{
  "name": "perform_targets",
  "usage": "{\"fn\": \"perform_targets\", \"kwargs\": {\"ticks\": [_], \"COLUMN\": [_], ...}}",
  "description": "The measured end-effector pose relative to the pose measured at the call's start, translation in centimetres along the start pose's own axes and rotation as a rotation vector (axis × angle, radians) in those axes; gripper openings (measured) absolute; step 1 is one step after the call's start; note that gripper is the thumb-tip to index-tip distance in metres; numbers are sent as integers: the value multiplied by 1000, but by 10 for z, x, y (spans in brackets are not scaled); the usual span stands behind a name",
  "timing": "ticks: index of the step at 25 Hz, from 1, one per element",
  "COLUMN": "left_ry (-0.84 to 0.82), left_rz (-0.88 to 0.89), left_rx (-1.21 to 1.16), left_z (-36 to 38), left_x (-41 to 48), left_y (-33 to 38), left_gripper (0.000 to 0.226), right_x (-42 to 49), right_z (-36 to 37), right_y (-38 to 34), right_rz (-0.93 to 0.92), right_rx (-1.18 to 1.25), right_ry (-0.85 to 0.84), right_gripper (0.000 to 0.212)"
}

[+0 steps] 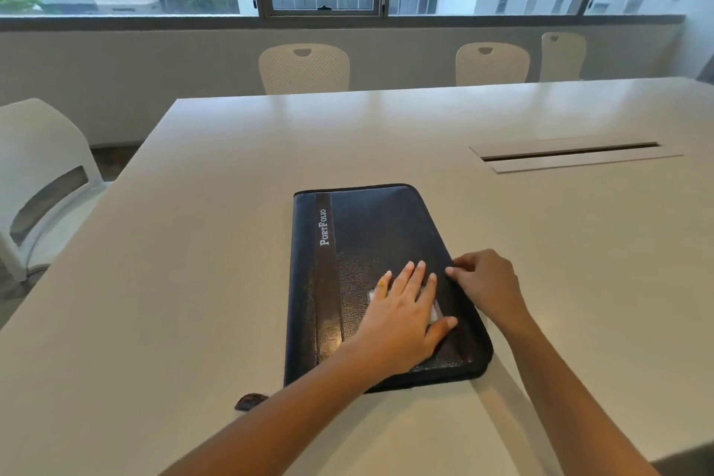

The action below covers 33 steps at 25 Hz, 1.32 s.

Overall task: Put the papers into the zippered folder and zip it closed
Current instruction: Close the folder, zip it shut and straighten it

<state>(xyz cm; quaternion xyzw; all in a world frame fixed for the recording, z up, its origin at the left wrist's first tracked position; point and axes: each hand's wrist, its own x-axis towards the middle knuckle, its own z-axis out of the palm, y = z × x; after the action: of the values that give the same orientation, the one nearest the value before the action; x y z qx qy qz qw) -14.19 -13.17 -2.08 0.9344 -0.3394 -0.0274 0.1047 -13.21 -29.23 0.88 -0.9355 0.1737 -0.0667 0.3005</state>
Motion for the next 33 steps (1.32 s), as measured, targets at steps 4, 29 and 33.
{"fn": "perform_targets", "kwargs": {"ticks": [4,29,33], "left_ry": [-76,153,172], "left_rz": [28,-221,-243], "left_rx": [24,-295,-265], "left_z": [-1,-35,-31], "left_x": [-19,-219,-222], "left_y": [-4,-98,-93], "left_gripper": [75,34,22], "right_x": [-5,-183,-190], "right_z": [10,83,90], "right_y": [-5,-84,-85], "right_rz": [10,-642,-614], "right_rx": [-191,-89,-110], "right_ry": [28,-120,-92], "right_gripper": [28,14,34]}}
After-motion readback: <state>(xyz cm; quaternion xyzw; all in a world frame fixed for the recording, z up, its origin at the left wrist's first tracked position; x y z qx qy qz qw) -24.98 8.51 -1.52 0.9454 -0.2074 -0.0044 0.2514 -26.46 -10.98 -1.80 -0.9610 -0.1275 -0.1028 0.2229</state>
